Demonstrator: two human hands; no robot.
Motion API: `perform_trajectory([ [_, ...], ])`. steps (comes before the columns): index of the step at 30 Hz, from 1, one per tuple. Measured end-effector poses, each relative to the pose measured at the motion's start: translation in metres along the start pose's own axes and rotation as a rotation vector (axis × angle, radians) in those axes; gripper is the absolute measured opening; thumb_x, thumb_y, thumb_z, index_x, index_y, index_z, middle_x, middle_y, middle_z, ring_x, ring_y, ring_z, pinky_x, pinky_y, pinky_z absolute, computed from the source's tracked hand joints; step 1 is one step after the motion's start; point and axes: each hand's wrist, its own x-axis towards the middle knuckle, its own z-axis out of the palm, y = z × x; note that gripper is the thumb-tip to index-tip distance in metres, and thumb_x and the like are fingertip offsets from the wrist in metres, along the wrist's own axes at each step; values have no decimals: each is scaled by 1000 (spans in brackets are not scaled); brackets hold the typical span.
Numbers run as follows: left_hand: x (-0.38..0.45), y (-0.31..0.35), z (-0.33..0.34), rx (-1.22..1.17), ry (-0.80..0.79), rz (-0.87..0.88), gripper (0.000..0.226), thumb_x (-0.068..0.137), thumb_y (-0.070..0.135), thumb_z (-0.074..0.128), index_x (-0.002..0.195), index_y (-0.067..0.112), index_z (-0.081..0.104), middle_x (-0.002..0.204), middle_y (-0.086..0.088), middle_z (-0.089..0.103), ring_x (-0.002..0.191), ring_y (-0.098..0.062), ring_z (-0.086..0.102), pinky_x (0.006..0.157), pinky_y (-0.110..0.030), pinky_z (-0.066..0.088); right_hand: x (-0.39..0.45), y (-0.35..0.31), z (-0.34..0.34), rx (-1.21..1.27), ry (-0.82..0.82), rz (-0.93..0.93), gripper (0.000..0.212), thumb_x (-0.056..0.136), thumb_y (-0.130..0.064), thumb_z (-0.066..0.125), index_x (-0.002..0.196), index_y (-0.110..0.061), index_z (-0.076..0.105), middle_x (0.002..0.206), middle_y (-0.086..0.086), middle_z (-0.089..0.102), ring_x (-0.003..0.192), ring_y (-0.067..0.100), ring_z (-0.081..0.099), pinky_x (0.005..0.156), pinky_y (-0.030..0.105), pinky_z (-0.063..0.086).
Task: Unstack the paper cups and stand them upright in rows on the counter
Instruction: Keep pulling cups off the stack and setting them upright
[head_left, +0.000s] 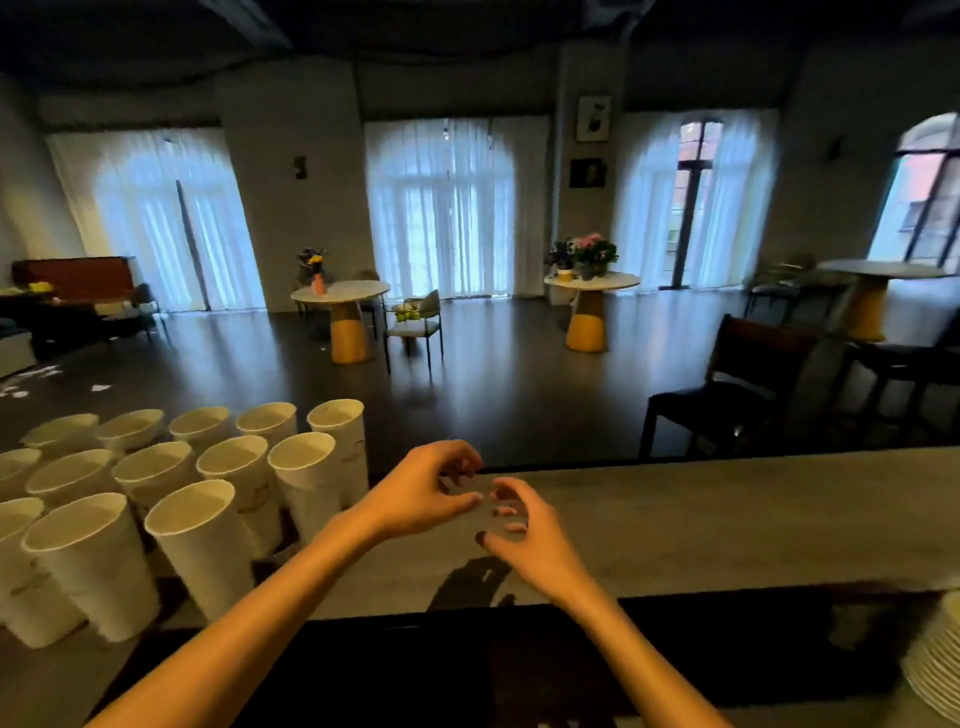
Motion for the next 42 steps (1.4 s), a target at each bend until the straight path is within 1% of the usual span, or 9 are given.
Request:
perform_trajectory([
  [3,21,21,58,-93,-96,88,40,83,25,80,118,27,61,106,12,66,95,1,65,82,-20,57,-46,14,-37,27,153,44,61,79,-3,76,131,-23,50,121,-8,59,106,6,61,87,19,53],
  [9,50,91,173,-276,-300,219,41,78,30,82,114,27,63,103,10,69,92,-4,68,81,-27,58,-152,54,-125,-86,470,216,63,78,-19,81,132,-27,50,122,-11,61,107,5,62,89,24,54],
  [18,69,201,308,-483,-520,256,35,79,21,80,109,26,65,101,0,68,91,-19,70,86,-40,59,-263,108,-250,-129,739,415,61,79,-10,80,129,-24,50,119,-2,61,108,12,62,83,22,56],
  [23,101,247,393,-459,-582,136,45,77,15,83,116,16,61,105,-6,66,95,-23,70,89,-43,58,-288,164,-322,-130,763,495,63,77,-13,82,131,-23,50,119,-4,62,106,10,63,83,23,56],
  [26,120,262,439,-397,-622,-1,64,72,21,88,125,16,53,110,-1,62,99,-20,67,91,-37,58,-293,198,-354,-106,748,538,60,76,-11,82,122,-30,50,109,-5,66,103,11,65,80,24,57],
  [30,135,273,486,-377,-581,-119,89,64,21,91,138,14,43,125,0,57,108,-14,57,92,-30,53,-289,227,-387,-92,657,589,64,78,-15,81,130,-27,46,113,-6,64,105,8,63,79,20,56],
  [37,152,282,529,-430,-489,-140,111,52,15,97,146,15,37,142,-3,51,132,-21,48,102,-32,43,-283,262,-412,-108,510,632,73,80,-25,79,142,-30,40,127,-3,60,115,14,60,95,40,56],
  [40,154,285,537,-516,-456,-154,115,48,14,97,146,17,37,138,-1,54,131,-20,50,100,-29,44,-279,270,-416,-109,456,645,77,83,-19,76,147,-28,34,130,-1,58,116,16,59,97,41,55],
  [42,153,287,541,-562,-413,-168,121,37,28,97,144,18,40,137,0,56,129,-19,53,102,-33,46,-277,275,-418,-117,444,654,77,84,-19,75,148,-28,32,127,-4,58,115,14,58,95,39,55],
])
